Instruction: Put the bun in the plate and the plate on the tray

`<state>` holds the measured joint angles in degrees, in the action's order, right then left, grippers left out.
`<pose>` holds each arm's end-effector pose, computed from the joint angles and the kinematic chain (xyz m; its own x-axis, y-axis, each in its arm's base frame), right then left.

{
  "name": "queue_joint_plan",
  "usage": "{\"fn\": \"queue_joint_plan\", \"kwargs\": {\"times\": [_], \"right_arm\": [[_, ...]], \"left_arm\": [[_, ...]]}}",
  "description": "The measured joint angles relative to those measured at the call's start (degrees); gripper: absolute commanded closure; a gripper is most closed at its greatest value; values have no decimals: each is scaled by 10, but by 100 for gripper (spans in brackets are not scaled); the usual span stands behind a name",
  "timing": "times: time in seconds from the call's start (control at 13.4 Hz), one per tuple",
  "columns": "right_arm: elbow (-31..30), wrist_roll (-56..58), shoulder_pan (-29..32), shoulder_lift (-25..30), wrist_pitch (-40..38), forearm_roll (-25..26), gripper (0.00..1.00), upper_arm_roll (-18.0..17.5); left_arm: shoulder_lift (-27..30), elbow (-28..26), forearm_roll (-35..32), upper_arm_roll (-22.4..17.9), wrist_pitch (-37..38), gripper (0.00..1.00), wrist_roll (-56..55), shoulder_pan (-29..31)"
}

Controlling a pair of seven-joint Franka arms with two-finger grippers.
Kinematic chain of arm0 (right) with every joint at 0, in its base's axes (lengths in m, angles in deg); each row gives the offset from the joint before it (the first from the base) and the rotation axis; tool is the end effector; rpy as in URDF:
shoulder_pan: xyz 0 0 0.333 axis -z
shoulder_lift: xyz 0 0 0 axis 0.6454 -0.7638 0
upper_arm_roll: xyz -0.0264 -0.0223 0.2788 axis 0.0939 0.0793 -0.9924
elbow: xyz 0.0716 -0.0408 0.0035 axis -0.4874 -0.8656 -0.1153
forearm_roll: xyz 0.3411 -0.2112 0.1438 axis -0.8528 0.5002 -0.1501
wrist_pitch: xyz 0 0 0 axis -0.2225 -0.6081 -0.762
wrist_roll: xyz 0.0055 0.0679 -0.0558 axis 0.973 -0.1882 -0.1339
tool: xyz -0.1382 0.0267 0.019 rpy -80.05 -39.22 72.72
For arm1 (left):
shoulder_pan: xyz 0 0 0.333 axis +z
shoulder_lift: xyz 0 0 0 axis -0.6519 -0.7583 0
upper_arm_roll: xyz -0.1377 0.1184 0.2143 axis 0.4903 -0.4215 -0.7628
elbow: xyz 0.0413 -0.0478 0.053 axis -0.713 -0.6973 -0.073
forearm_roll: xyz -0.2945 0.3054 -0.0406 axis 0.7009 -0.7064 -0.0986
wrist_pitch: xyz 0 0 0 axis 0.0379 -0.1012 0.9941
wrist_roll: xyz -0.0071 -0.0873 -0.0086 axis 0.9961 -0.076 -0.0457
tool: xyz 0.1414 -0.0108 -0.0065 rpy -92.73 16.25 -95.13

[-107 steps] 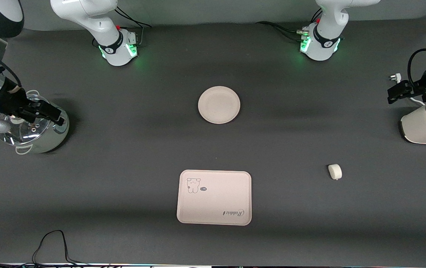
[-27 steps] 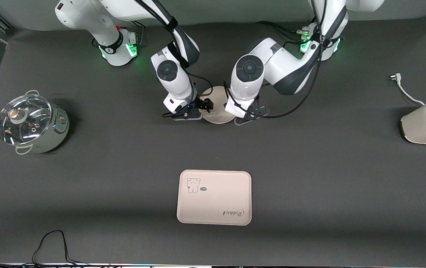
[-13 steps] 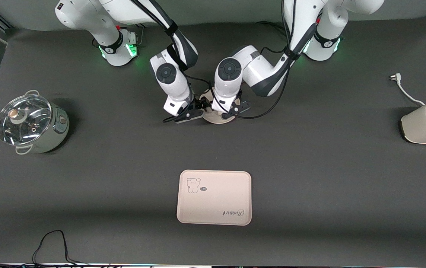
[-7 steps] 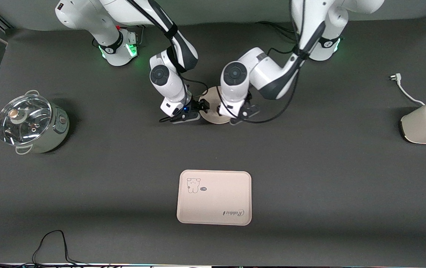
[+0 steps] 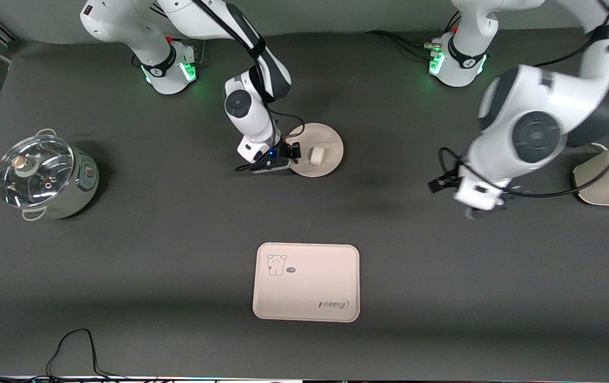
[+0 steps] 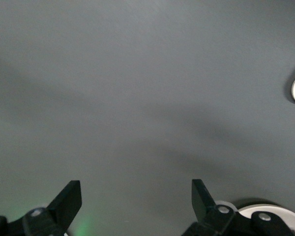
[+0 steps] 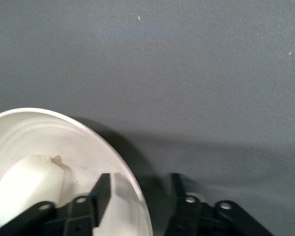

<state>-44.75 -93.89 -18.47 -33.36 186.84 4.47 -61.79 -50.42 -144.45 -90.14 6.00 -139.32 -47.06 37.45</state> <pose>0.3723 0.4042 0.0746 0.9999 0.0115 0.0070 0.0128 -0.9725 -0.2327 0.5874 -0.1574 0.3722 0.9218 0.3498 -0.1675 0.3345 -0.9356 -0.1131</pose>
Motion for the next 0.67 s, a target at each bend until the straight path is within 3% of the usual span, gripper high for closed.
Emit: {"fn": "queue_joint_plan", "kwargs": {"times": [0.45, 0.67], "right_arm": [[5, -1, 1, 44, -67, -2, 100, 22], [5, -1, 3, 64, -79, -2, 100, 31]], "left_arm": [[66, 0, 0, -170, 9, 0, 286, -8], [76, 18, -10, -194, 26, 0, 313, -1]]}}
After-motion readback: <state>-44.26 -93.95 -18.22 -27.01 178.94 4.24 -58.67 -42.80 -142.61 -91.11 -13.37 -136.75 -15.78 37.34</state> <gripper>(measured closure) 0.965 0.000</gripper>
